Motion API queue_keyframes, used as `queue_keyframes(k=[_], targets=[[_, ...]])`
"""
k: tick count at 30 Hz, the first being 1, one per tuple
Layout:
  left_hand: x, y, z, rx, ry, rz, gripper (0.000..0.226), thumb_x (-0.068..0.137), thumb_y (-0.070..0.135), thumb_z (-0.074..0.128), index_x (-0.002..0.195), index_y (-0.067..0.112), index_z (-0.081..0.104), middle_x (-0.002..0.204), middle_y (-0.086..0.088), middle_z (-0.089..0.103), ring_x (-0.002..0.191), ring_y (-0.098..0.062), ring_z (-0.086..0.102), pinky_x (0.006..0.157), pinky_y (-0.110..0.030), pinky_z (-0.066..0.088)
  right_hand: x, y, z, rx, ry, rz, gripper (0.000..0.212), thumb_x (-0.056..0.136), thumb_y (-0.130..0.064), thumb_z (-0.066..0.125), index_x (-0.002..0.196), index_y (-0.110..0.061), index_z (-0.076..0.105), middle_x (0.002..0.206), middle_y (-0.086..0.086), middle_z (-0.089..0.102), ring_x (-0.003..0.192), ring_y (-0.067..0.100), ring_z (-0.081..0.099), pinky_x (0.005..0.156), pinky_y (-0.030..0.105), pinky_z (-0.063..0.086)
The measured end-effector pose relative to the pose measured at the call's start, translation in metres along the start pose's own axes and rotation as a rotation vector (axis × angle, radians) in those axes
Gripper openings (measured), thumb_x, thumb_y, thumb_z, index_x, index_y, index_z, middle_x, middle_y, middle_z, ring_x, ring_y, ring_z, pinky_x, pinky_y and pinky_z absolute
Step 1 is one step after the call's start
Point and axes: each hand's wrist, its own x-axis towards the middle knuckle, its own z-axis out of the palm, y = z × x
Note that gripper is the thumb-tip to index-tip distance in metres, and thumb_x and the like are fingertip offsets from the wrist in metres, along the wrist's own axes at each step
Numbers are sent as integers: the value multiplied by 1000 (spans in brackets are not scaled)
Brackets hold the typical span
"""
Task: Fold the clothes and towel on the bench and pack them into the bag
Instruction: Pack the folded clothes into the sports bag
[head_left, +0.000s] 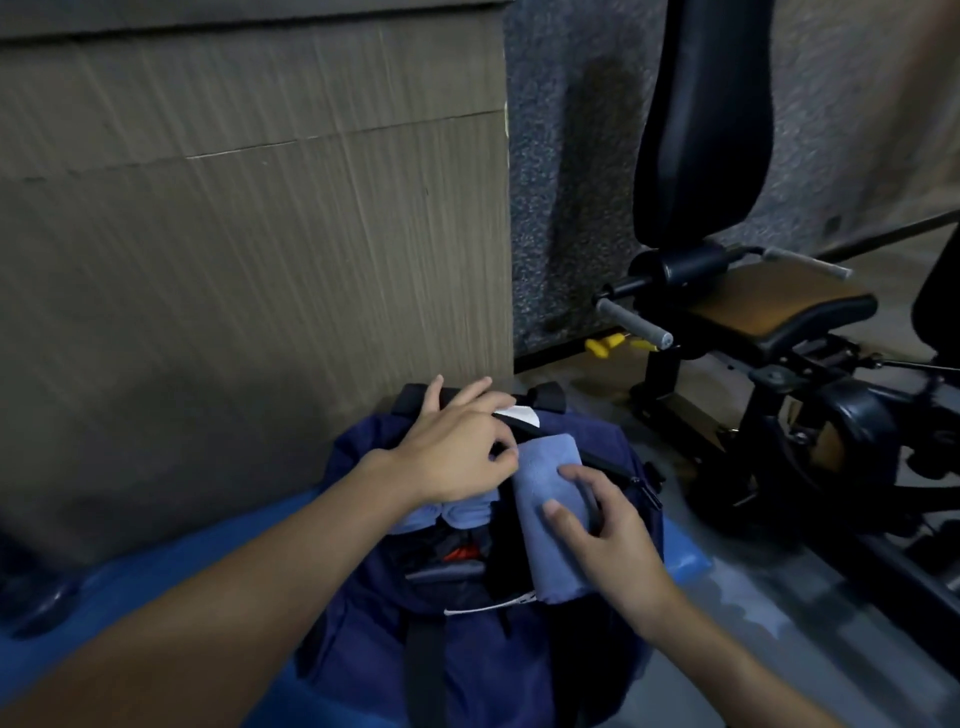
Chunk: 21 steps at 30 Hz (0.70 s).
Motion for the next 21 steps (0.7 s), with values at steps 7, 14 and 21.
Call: queue_keyframes(k=[7, 14, 21], targets=[[10, -2, -8, -40, 10, -31, 60, 100, 46, 43, 155, 26, 29, 163, 13, 16, 151, -6, 8, 119, -60, -1, 12, -3, 8, -47, 13, 91, 52, 84, -28, 75, 132, -23, 55, 132, -5, 53, 112, 3, 48, 86, 8, 36], [15, -4, -12, -191, 38, -41, 63, 99, 48, 44, 155, 24, 29, 161, 18, 18, 147, -7, 19, 120, -56, 4, 55, -21, 26, -6, 20, 96, 57, 90, -23, 69, 142, -16, 48, 142, 1, 51, 131, 14, 47, 108, 31, 40], [15, -11, -15, -226, 49, -25, 63, 98, 48, 45, 155, 25, 30, 160, 20, 18, 146, -5, 21, 120, -56, 6, 77, -18, 34, -91, 55, 138, 53, 91, -19, 64, 142, -14, 48, 139, 6, 55, 130, 21, 48, 105, 31, 39]])
